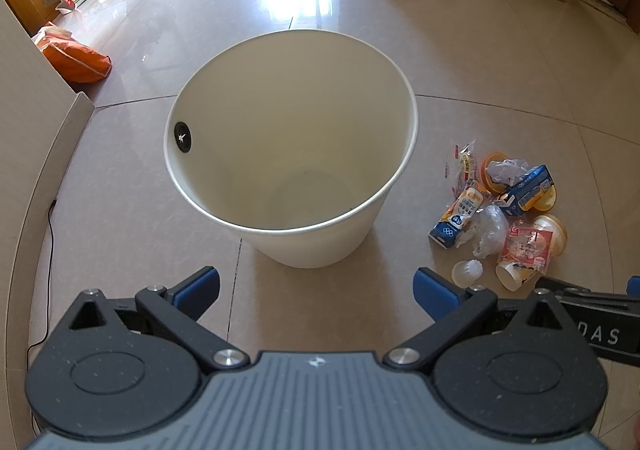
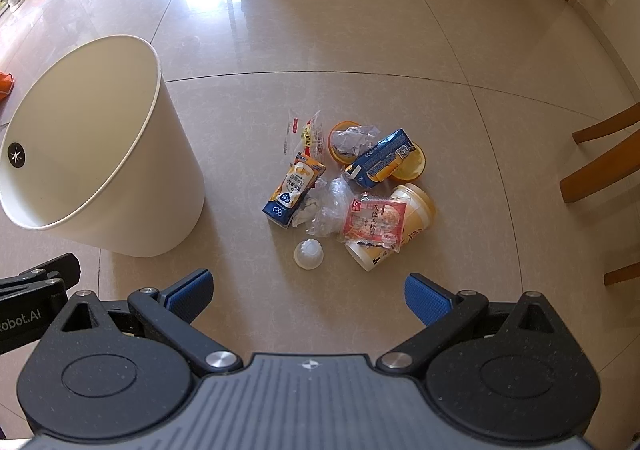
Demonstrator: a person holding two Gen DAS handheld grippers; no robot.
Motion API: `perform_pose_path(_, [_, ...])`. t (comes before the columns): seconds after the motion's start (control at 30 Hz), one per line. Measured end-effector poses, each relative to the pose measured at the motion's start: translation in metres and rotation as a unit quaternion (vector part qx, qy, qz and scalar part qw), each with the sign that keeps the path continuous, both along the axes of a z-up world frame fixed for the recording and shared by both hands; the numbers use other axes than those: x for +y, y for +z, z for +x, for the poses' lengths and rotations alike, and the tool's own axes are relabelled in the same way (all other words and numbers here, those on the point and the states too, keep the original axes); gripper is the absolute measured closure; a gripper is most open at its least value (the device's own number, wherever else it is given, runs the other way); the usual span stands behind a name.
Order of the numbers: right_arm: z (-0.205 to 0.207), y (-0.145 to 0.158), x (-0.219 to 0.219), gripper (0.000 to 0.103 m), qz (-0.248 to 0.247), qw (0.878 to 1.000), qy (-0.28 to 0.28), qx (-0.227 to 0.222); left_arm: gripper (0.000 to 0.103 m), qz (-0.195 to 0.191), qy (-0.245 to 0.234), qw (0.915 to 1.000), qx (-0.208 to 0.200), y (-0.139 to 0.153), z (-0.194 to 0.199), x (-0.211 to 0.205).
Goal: Collect trash
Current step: 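Move the left tool toward the cream bin's rim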
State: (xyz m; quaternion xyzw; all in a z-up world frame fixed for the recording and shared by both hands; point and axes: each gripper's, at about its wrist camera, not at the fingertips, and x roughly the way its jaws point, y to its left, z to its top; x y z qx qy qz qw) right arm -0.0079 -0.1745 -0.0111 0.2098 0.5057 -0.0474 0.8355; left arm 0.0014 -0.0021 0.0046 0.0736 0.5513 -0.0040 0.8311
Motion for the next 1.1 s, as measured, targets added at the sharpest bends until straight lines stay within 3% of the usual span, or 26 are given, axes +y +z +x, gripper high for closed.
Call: perform_pose_path(1.1, [-0.010,-0.004,0.005,0.000,0.006,1.000,-0.016,-0.022,0.001,-0.011,-0.006,0.9999,-0.008,0.003,-0.001,0.000])
